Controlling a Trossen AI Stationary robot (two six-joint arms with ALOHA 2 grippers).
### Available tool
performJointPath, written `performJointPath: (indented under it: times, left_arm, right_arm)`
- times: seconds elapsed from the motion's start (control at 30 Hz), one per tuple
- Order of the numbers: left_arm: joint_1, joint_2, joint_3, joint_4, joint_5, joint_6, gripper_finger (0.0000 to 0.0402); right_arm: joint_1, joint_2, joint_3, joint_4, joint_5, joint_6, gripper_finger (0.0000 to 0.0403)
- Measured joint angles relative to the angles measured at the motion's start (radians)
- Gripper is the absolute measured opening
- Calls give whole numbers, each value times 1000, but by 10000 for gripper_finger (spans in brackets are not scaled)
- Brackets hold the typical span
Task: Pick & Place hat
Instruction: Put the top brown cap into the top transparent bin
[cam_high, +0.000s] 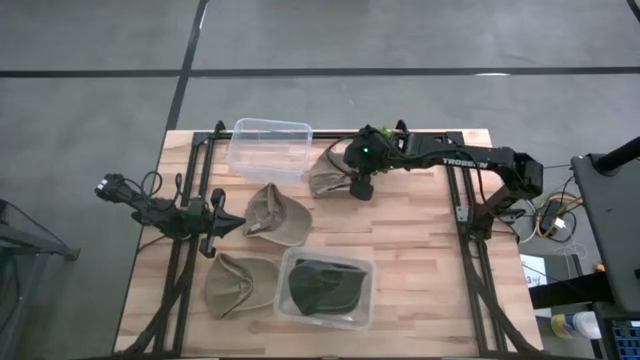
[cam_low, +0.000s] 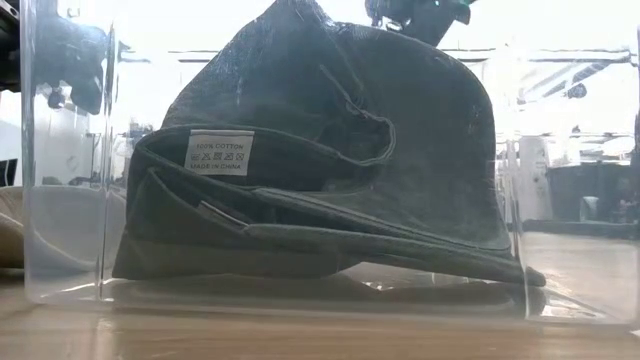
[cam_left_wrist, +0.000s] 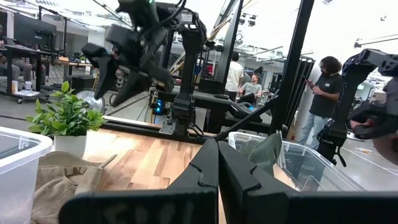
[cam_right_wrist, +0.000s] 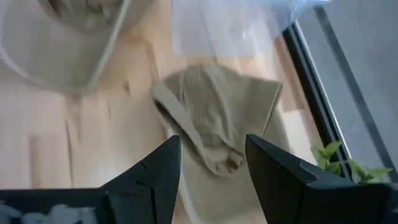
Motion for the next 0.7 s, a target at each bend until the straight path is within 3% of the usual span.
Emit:
performJointPath:
  times: [0.7]
  left_arm:
    - [0,0,0,31,-3,1,0]
  right_arm:
    - [-42,0,-197,58,1,-167,173]
